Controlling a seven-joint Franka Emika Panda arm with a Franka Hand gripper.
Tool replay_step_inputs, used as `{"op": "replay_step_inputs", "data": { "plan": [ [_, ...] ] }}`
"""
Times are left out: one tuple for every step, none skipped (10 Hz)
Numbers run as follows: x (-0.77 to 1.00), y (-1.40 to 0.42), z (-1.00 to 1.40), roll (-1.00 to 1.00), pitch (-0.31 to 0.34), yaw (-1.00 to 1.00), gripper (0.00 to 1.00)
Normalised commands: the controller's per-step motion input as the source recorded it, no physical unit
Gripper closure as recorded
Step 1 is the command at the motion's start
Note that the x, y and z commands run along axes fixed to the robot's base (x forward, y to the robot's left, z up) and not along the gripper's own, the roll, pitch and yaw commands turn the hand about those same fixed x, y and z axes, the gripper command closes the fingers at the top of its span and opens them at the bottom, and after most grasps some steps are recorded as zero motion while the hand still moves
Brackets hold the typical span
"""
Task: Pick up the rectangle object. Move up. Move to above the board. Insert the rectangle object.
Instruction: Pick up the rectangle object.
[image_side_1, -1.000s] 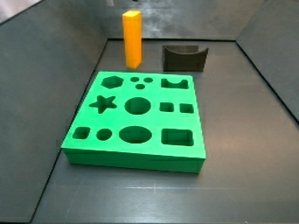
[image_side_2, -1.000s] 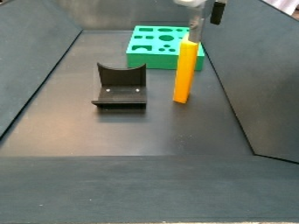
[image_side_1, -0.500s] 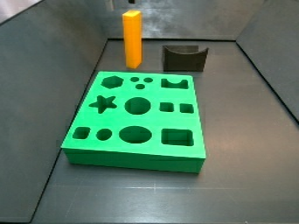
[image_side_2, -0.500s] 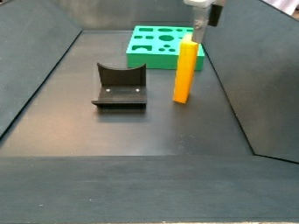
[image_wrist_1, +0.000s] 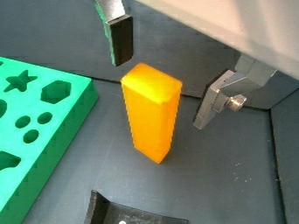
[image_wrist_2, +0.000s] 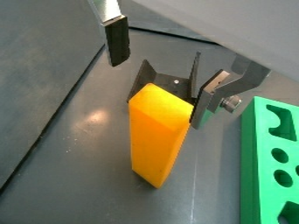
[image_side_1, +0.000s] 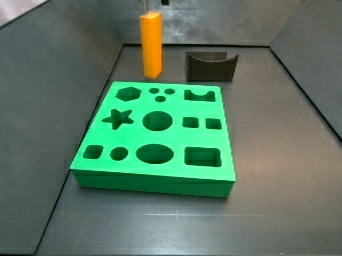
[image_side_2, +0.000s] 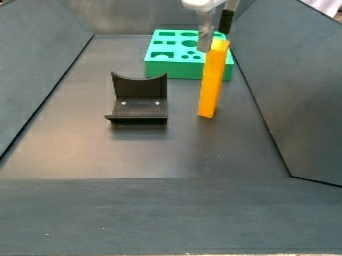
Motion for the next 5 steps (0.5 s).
{"op": "replay_step_inputs", "data": {
  "plan": [
    [-0.04, -0.09, -0.27, 0.0, -0.059, 0.45, 0.0],
    [-0.11, -0.03, -0.23, 0.0, -0.066, 0.5, 0.0],
    [0.0, -0.03, -0.19, 0.04, -0.054, 0.51, 0.0],
    [0.0, -0.03, -0.2, 0.01, -0.04, 0.47, 0.0],
    [0.0, 0.0, -0.23, 0.01, -0.046, 0.46, 0.0]
  ]
}}
